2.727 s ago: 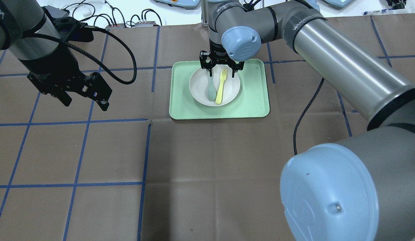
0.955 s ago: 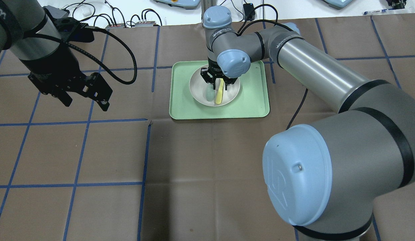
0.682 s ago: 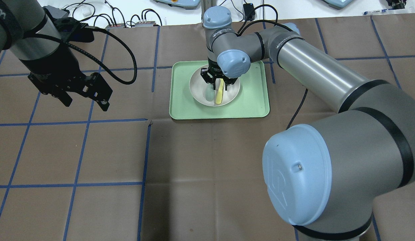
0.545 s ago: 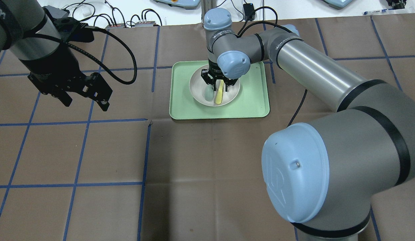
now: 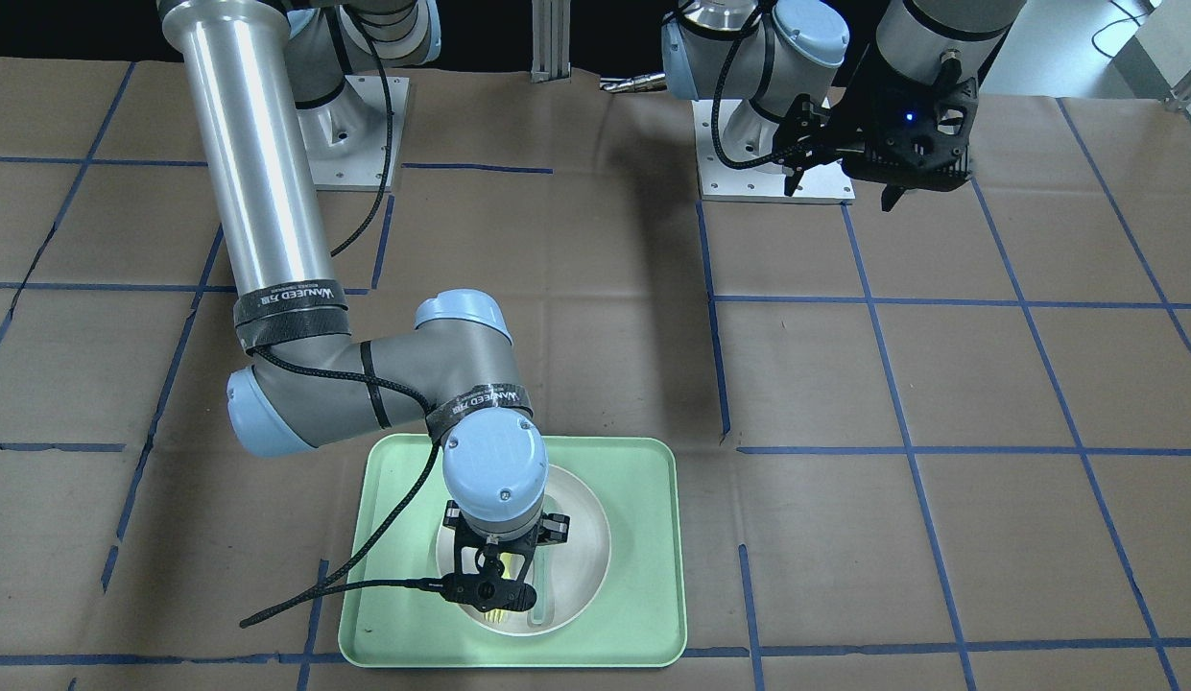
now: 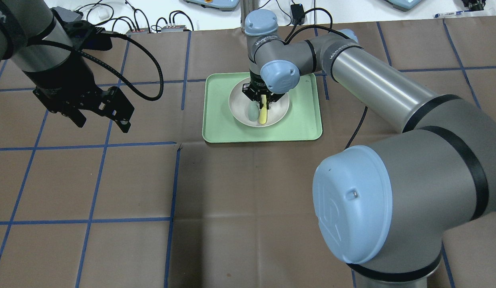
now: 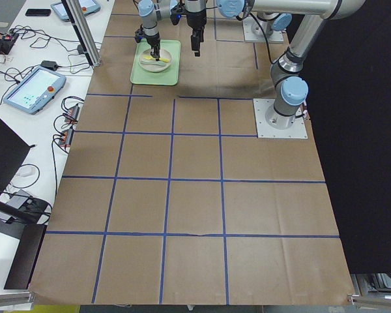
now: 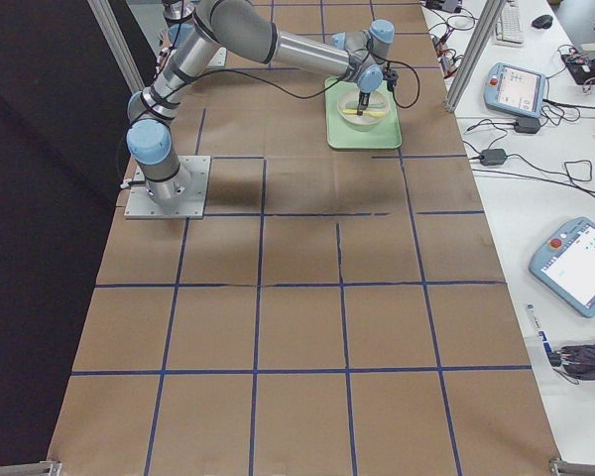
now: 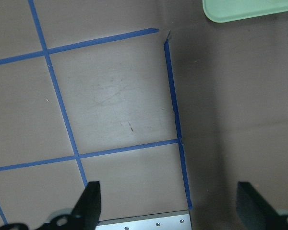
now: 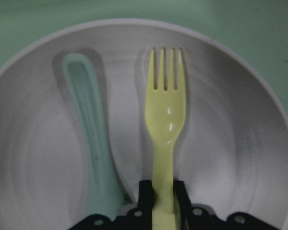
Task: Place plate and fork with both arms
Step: 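Close the right gripper on the yellow fork handle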
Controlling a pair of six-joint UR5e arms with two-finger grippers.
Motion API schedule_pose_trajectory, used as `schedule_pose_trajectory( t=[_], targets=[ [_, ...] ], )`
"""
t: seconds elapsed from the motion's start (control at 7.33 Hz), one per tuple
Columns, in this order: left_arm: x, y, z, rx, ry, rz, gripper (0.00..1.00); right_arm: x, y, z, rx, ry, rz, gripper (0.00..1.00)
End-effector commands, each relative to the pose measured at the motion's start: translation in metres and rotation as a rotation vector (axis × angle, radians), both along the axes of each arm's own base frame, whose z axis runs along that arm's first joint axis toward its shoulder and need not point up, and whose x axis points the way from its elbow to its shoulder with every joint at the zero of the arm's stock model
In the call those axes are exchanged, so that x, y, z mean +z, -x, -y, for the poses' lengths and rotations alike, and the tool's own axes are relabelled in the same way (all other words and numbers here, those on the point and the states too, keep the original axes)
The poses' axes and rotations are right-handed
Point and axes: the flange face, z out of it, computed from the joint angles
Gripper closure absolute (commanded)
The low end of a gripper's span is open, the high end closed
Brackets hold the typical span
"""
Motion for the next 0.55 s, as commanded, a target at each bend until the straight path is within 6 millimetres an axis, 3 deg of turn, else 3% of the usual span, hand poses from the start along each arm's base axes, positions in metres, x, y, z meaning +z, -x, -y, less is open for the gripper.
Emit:
schedule_pose_trajectory(
  t=[0.0, 0.41],
  targets=[
    [0.0, 0.0, 0.0, -0.001, 0.001, 0.0, 0.01, 0.003, 0.0, 0.002, 0.0, 0.006, 0.003, 0.96],
    [0.0, 0.0, 0.0, -0.001, 0.001, 0.0, 0.01, 0.022, -0.001, 0.003, -0.002, 0.025, 0.015, 0.97]
  ],
)
